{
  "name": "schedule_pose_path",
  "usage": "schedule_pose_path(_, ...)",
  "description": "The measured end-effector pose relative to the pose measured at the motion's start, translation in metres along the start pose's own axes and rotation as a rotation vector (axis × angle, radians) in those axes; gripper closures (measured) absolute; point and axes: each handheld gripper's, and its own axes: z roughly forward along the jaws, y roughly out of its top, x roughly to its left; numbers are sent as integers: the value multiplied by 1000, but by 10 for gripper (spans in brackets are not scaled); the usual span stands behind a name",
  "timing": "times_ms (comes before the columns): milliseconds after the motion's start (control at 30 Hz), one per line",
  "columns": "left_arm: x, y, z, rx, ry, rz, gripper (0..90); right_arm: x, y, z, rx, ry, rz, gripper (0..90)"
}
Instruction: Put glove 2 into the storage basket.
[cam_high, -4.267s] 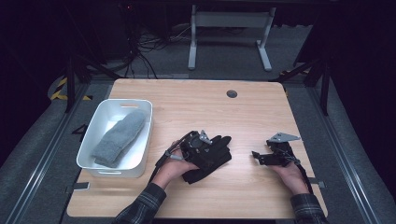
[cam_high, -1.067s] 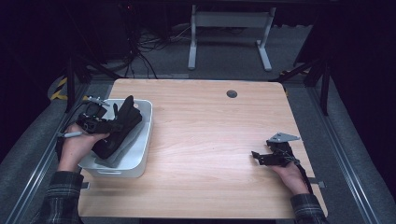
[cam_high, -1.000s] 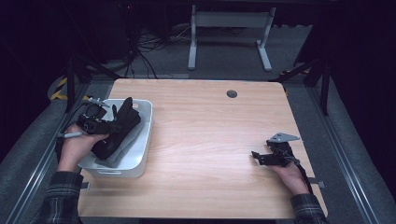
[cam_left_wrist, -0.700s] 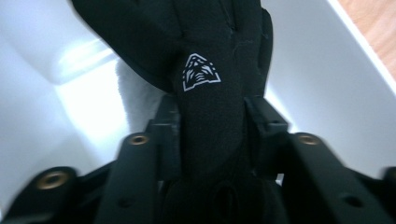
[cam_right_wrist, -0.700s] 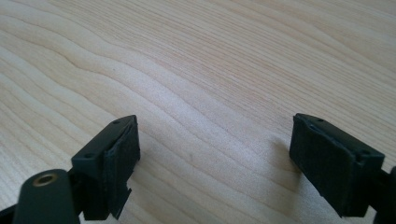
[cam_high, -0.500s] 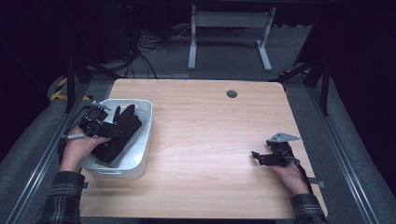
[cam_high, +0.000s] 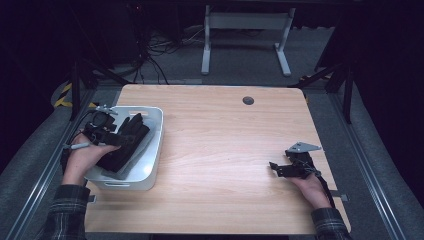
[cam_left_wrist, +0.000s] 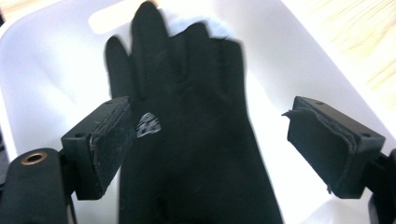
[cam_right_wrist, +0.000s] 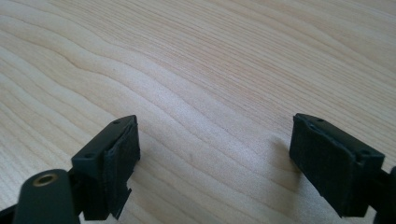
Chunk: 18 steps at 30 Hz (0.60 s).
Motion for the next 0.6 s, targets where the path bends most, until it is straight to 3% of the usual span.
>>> schedule_pose_path(333, -27, 13, 1, -70, -65, 19, 155, 0, 0, 0, 0, 0, -1, 167)
schedule_pose_path(600, -52, 23, 10, -88, -109, 66, 155, 0, 0, 0, 0, 0, -1, 166)
